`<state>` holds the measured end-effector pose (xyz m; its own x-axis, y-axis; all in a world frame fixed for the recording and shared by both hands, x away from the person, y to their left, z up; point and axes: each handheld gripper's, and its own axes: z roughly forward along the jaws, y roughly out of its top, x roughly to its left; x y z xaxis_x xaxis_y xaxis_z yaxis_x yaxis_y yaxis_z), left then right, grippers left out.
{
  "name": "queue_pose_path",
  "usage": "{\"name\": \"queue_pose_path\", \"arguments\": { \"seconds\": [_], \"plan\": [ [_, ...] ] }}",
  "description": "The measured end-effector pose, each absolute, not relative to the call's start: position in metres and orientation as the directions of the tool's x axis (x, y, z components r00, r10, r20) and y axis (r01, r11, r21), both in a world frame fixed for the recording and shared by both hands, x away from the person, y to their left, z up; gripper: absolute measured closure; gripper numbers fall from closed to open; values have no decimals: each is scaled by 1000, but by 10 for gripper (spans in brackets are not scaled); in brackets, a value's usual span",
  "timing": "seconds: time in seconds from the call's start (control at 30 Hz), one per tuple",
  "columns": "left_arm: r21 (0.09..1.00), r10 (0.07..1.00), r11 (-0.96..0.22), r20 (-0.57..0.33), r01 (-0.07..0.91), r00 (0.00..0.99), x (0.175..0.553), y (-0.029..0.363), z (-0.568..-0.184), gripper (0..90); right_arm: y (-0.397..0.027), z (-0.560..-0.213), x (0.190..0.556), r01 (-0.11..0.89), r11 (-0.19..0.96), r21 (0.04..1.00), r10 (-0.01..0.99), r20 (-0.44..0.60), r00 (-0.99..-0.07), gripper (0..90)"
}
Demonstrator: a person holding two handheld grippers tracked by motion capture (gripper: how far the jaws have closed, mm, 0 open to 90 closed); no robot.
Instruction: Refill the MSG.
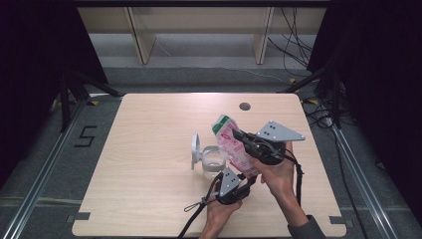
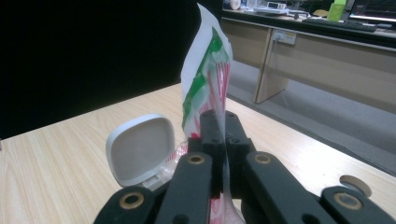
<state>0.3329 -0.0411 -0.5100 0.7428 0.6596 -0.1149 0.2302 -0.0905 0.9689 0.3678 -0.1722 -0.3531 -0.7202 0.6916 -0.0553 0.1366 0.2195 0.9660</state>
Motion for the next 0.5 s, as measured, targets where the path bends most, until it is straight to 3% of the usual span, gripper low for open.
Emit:
{"name": "queue_pose_path", "arguments": {
  "seconds": [0.5],
  "plan": [
    [973, 655, -50, -138, 225, 743, 339, -40, -514, 721, -153, -358, 380, 165, 236, 958, 687, -44, -726, 900]
  ]
}}
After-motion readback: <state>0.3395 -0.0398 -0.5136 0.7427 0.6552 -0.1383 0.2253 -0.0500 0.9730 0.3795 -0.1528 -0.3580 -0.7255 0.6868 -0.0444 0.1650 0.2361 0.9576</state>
